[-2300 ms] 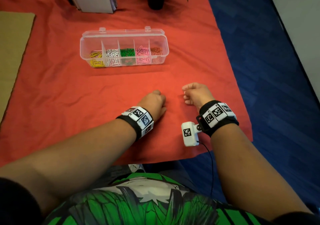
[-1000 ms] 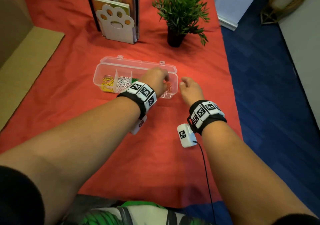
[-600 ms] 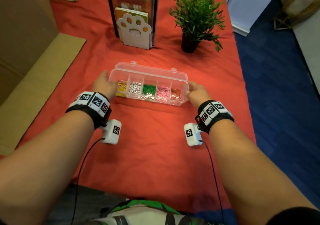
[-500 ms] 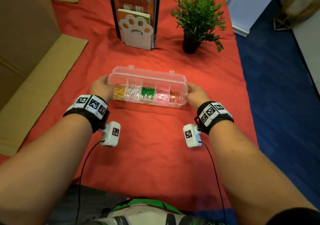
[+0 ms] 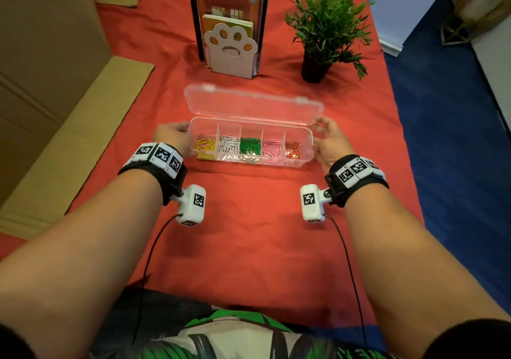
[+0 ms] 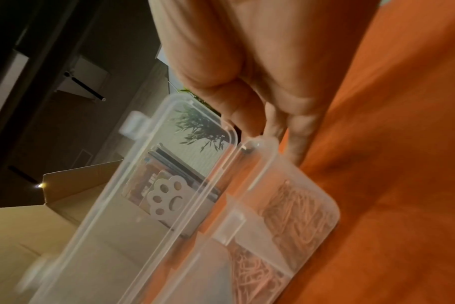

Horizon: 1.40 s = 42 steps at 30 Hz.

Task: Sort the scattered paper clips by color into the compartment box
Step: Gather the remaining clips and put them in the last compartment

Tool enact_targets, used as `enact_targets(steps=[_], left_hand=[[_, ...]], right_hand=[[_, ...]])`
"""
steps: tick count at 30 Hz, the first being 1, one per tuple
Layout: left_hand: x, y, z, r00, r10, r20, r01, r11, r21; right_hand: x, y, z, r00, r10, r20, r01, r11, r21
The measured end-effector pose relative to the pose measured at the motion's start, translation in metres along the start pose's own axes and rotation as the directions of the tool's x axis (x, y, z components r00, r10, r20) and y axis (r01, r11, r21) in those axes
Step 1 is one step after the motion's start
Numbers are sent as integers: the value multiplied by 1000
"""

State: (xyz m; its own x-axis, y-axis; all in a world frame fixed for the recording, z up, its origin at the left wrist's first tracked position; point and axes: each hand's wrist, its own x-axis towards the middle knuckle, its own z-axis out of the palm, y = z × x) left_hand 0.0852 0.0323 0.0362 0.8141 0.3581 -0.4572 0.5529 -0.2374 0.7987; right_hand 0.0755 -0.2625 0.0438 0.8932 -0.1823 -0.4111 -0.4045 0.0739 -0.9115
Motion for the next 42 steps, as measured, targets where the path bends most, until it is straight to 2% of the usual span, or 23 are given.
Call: enact_targets(steps=[2, 4, 6, 7, 9, 11, 13, 14, 17, 20, 22, 29, 35, 37, 40, 42], left_hand=[[3, 2, -4, 998, -56, 27, 58, 992, -111], [3, 4, -5, 997, -51, 57, 56, 994, -96], [3, 3, -6, 994, -75, 82, 91, 973, -210], [3, 1, -7, 992, -78, 99, 100, 966, -240], [3, 1, -10, 992, -81, 95, 101, 965, -241], [4, 2, -12, 992, -86, 87, 105, 964, -245], [1, 4, -11, 989, -92, 112, 121, 948, -293], [0, 5, -11, 989, -99, 113, 128, 946, -298], [1, 1, -9, 994, -69, 85, 83, 981, -175], [5, -8, -8, 998, 19, 64, -19, 1000, -6], [5, -9, -7, 997, 49, 67, -53, 998, 45], [13, -8, -10, 996, 84, 23, -87, 968, 237], [14, -7, -10, 996, 92, 23, -95, 953, 287], [13, -6, -10, 995, 101, 22, -103, 949, 297], [13, -6, -10, 990, 137, 18, -136, 933, 332], [14, -6, -11, 988, 150, 22, -148, 923, 354]], right_hand=[[-4, 3, -5, 1000, -10, -6, 10, 999, 32], [-4, 6, -10, 999, -20, -44, 21, 1000, 18], [-7, 3, -11, 994, -88, -58, 79, 985, -152], [-9, 1, -11, 990, -139, -23, 127, 952, -277], [-12, 2, -10, 972, -193, 137, 236, 808, -539], [-17, 5, -6, 956, -109, 271, 285, 554, -782], [-22, 9, 0, 958, -14, 287, 275, 326, -904], [-23, 11, 3, 959, 18, 282, 269, 249, -931], [-27, 21, 12, 964, 54, 259, 252, 119, -960], [-29, 28, 16, 970, 25, 241, 239, 69, -969], [-29, 32, 17, 971, -18, 237, 238, 45, -970], [-36, 40, 34, 973, -158, 171, 174, 4, -985], [-38, 33, 53, 986, -126, 111, 89, -163, -983], [-40, 29, 76, 974, -131, 187, 170, -135, -976], [-43, 29, 121, 928, -156, 337, 322, -113, -940], [-44, 31, 146, 911, -173, 374, 360, -107, -927]])
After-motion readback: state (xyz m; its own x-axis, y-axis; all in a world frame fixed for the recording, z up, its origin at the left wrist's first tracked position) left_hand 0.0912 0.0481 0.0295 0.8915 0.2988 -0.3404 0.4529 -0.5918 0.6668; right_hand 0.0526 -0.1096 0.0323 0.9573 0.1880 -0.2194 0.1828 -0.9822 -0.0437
